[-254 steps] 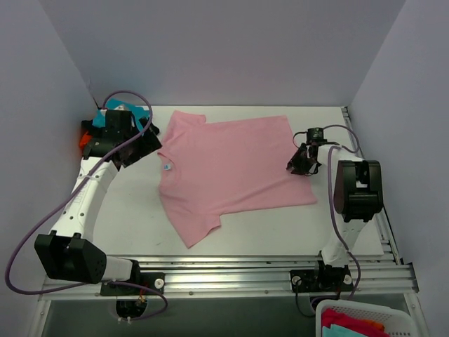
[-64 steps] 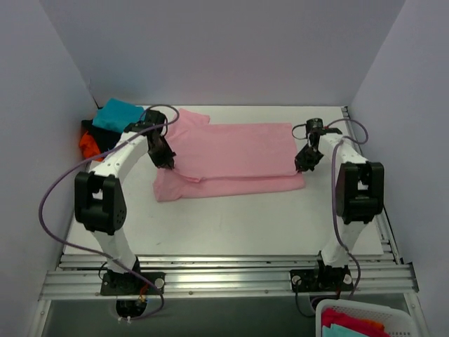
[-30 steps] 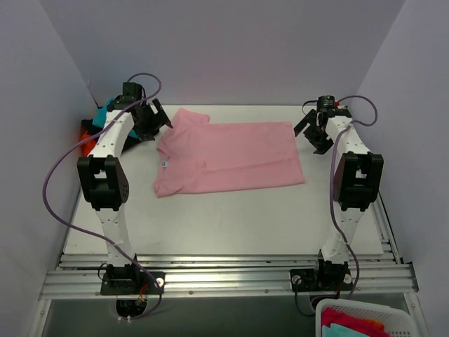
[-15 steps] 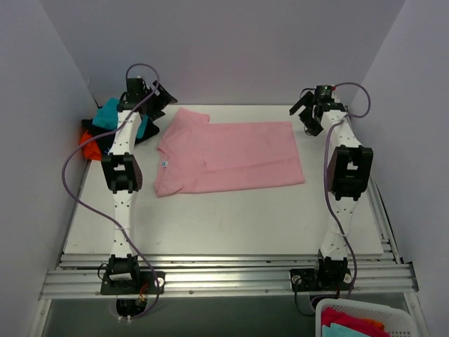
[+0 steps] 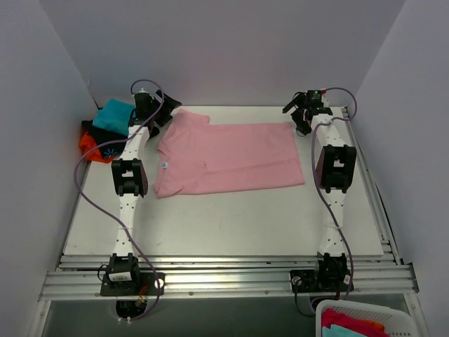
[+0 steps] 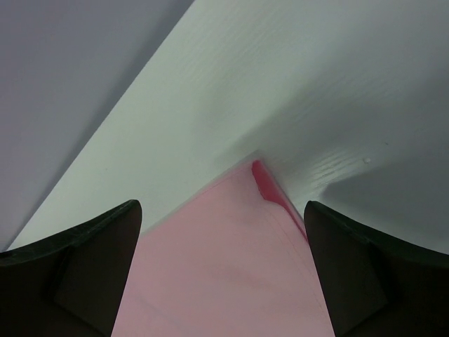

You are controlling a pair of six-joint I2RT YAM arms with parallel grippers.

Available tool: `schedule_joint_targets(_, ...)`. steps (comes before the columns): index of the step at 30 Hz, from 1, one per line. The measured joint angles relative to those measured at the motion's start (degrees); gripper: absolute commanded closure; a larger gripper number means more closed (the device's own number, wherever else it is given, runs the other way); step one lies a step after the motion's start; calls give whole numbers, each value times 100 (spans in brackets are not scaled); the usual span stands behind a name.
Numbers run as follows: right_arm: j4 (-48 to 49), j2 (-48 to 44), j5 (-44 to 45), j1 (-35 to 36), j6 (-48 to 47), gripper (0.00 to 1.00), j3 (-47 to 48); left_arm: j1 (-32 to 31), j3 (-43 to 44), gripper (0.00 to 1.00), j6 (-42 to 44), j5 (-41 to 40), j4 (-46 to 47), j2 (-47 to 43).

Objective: Fold and stack the t-shirts
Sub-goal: Fold the tshirt

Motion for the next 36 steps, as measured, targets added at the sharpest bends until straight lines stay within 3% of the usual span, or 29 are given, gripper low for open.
schedule_joint_targets(1,0,0,-17,4,20,4,0,-15,2,9,-31,-17,68,13)
schedule_joint_targets(5,22,0,-39,7,96,4,0,-59,11,57,-144,-87,164,131)
schedule_joint_targets(8,46,7,-44,7,129,8,0,-76,9,70,-227,-72,295,291)
schedule_joint_targets(12,223,107,-105,7,151,11,2,-87,9,97,-286,-44,367,365)
schedule_joint_targets(25,422,479,-28,96,170,34,433,-59,-160,98,-282,114,570,334)
schedule_joint_targets(28,380,564,74,186,173,44,599,-46,-236,98,-271,149,568,280)
schedule_joint_targets(31,297,564,120,234,168,60,640,-26,-297,98,-243,186,560,236)
schedule_joint_targets(35,188,564,175,280,160,96,643,-9,-315,98,-225,243,557,225)
schedule_joint_targets(36,142,564,184,282,142,99,643,-7,-317,98,-225,249,557,225)
